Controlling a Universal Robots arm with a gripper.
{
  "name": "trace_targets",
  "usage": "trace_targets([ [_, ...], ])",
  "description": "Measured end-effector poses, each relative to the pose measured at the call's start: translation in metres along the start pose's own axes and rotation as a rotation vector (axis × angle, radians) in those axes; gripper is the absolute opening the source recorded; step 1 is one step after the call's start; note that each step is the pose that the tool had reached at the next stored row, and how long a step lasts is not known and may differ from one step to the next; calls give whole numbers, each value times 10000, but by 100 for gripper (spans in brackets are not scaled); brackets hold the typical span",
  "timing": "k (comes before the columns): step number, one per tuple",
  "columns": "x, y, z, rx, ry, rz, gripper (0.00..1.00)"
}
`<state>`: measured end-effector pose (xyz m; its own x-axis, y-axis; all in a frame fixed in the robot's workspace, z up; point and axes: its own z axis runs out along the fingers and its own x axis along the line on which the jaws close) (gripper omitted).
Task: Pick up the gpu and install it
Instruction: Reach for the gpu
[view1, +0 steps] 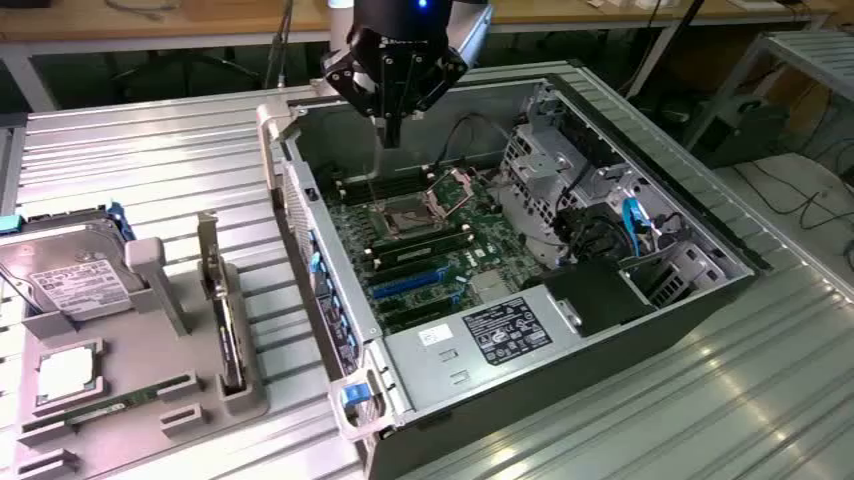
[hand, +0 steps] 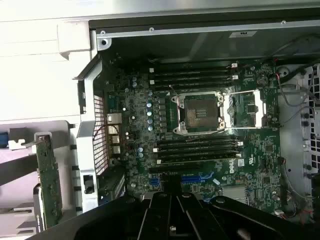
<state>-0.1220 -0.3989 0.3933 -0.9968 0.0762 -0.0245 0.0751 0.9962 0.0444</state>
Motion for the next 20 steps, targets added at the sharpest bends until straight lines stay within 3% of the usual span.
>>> trace_targets([
  [20, 453, -44, -13, -2, 0, 1, 11],
])
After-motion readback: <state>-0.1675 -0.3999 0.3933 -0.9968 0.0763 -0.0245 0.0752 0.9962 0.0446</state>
